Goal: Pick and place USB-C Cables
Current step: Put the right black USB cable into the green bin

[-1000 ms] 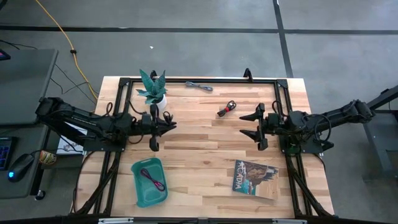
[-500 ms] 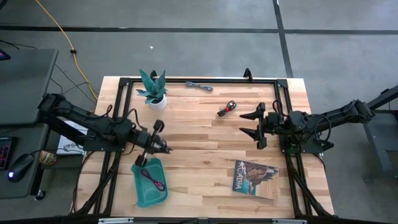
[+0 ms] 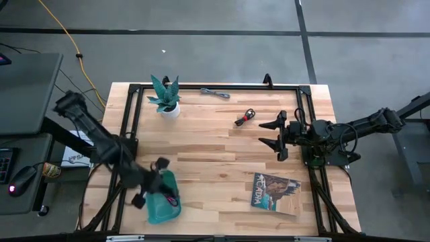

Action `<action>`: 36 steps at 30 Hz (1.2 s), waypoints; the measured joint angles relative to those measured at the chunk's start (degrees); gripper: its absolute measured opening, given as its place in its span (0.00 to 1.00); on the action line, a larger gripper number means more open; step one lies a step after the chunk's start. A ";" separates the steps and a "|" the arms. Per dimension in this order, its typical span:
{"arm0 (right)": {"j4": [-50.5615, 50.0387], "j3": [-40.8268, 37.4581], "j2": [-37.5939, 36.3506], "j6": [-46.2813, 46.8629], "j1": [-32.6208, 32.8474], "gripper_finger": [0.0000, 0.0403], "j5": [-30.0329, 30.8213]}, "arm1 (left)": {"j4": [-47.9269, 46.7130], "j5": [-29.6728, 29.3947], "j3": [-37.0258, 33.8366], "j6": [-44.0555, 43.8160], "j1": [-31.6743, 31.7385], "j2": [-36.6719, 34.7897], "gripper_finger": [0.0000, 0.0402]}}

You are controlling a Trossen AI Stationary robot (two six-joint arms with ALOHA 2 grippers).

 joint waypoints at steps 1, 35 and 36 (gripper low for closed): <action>0.00 0.00 0.00 0.00 0.00 0.60 0.00 | -1.55 -0.30 0.78 -1.76 -1.33 1.80 0.01; -0.40 0.02 0.00 0.00 0.00 0.60 0.02 | -20.87 1.86 3.66 -5.18 -1.27 26.44 0.01; -0.42 0.02 0.00 0.00 0.00 0.60 0.02 | -20.88 2.40 3.66 -5.17 -0.82 26.44 0.01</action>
